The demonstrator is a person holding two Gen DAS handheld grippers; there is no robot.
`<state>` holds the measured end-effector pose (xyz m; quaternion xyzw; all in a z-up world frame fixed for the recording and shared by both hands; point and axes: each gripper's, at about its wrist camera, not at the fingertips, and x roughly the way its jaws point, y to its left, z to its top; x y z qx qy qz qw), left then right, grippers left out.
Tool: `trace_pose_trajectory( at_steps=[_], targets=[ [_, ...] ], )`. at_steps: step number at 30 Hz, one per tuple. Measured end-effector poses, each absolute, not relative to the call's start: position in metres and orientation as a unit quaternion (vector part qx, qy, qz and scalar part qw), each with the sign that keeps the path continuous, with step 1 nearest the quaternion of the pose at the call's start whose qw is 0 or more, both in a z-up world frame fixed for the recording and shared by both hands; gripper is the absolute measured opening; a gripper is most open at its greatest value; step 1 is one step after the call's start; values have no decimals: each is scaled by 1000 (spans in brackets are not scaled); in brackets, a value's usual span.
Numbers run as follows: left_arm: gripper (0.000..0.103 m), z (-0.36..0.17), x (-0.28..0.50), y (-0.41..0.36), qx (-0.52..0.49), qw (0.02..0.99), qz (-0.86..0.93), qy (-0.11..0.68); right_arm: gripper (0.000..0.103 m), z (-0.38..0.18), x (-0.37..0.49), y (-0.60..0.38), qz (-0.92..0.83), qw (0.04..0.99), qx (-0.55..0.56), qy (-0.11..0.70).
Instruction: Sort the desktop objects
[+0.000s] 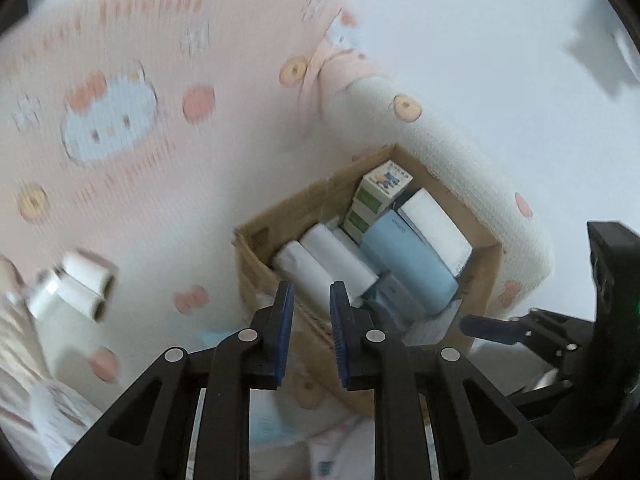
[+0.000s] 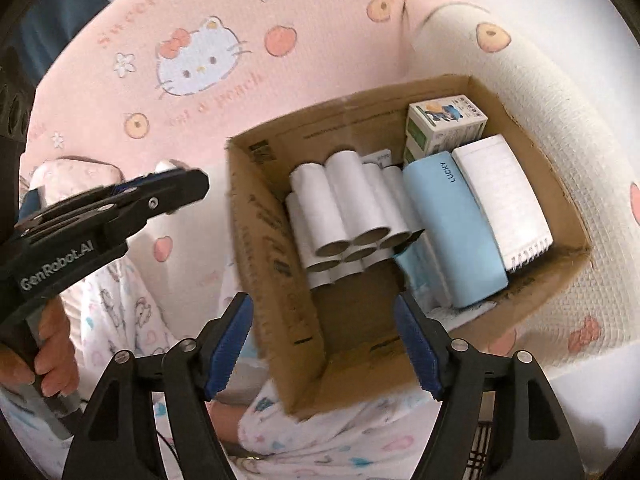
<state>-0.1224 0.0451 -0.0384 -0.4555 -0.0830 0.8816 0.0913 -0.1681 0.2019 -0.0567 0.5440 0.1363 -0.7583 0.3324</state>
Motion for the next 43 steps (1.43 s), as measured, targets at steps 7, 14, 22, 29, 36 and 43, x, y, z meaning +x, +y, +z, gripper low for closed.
trace_pose_trajectory(
  at_steps=[7, 14, 22, 29, 36, 43],
  targets=[
    [21, -8, -76, 32, -400, 92, 911, -39, 71, -45, -126, 213, -803, 266, 511, 155],
    [47, -12, -58, 25, -448, 17, 894, -27, 74, -21, -75, 193, -833, 243, 460, 189],
    [56, -16, -44, 22, -489, 26, 870, -52, 75, 3, -58, 216, -853, 241, 435, 158],
    [64, 12, -32, 34, -469, 17, 882, -28, 79, 27, -49, 224, -880, 237, 392, 127],
    [64, 11, -34, 38, -473, -9, 881, -3, 81, 20, -51, 222, -872, 241, 402, 138],
    [64, 3, -34, 43, -479, -8, 878, 13, 81, 9, -52, 223, -866, 237, 416, 147]
  ],
)
